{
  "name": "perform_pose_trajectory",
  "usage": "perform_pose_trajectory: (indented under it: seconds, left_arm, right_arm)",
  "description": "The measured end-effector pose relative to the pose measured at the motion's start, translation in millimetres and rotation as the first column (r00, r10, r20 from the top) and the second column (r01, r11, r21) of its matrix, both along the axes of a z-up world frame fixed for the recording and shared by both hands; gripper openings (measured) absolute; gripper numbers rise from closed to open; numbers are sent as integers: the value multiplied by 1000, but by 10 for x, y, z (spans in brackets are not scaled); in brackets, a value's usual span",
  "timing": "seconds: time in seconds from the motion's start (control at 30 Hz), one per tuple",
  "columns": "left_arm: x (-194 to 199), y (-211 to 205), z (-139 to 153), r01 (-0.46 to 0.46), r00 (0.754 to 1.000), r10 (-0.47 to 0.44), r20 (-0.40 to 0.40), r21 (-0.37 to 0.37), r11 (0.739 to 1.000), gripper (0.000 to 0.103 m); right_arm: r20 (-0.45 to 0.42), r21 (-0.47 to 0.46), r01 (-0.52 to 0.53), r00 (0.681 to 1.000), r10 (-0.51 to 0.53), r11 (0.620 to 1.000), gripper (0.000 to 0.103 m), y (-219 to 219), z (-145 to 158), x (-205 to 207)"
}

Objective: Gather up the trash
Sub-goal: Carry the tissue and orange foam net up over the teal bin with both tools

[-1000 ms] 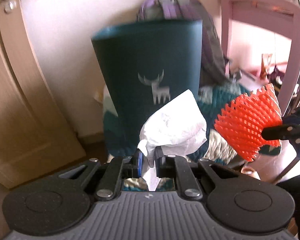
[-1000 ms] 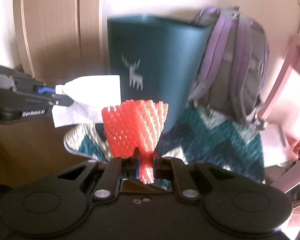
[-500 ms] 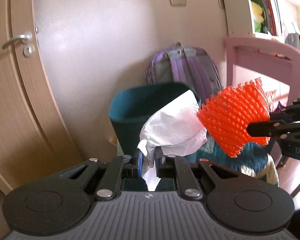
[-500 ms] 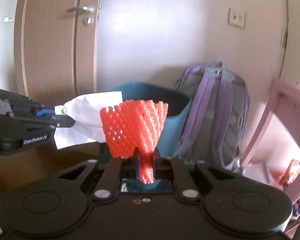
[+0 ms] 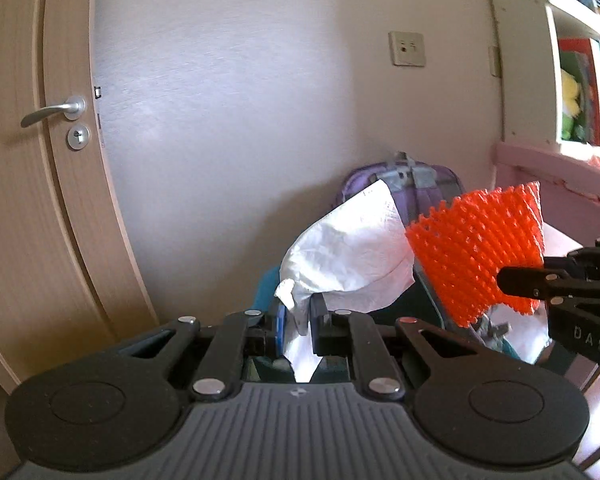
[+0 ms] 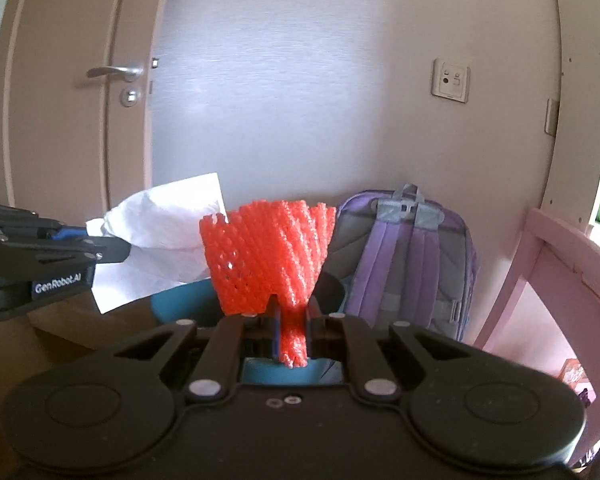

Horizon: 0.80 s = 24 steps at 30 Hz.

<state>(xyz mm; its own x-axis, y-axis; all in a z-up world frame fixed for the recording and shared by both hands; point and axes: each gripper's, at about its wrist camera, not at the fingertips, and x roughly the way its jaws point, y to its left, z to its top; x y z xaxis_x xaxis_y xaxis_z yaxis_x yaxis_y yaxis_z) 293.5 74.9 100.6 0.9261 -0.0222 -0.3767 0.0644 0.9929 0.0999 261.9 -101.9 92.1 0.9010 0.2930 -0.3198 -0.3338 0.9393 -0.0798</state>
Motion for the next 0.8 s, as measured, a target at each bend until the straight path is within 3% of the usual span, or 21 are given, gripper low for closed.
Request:
perform_pose_trajectory:
  seconds: [0.3,0.57,0.8]
  left_arm:
    - [715,106,-46,-32,997,27,-72,-61,998,12]
    - [1299,-2,-423,-55,982,50,-183,-18,998,12]
    - [1635,-108,-767,-49,953,54,-298,23,999,12]
  right_arm:
    - [-45,-45,26,999,-28,999,9,258,-84,607]
    - [-125,-134,41,990,-58,990,10,484,-362,1101]
    - [-225,-176,22,972,-62,984,10,590,-597,1386]
